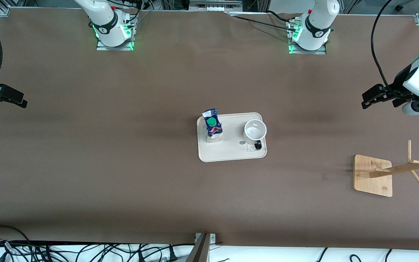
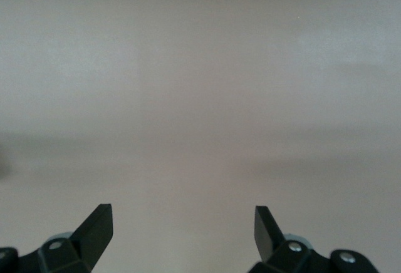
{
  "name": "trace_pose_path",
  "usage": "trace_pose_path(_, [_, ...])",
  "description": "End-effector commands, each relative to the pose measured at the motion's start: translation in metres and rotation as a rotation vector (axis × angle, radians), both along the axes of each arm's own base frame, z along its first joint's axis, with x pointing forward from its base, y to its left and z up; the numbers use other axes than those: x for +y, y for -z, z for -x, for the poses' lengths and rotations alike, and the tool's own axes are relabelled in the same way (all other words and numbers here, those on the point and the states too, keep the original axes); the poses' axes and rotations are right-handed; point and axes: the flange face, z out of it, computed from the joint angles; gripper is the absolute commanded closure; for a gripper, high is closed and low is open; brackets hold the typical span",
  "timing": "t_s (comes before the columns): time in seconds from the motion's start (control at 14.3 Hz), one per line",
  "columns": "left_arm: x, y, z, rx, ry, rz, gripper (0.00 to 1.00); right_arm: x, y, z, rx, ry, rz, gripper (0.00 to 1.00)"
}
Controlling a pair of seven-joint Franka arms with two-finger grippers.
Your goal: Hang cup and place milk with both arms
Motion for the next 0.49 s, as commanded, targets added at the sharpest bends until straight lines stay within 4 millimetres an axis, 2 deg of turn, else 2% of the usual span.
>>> trace_pose_path(0.0, [-0.0016, -0.0058, -0.003, 0.004, 0.009, -0.017, 0.0, 0.0018, -0.0024, 0.0052, 0.003, 0.004, -0.006, 0.0])
trace_pose_path(0.28, [-0.0016, -0.0058, -0.003, 0.004, 0.009, -0.017, 0.0, 0.0023, -0.0024, 0.0052, 0.003, 0.003, -0.011, 0.0])
trace_pose_path(0.42, [-0.0016, -0.0058, -0.003, 0.004, 0.009, -0.017, 0.0, -0.0016, -0.0017, 0.0112, 0.039, 0.005, -0.013, 0.0])
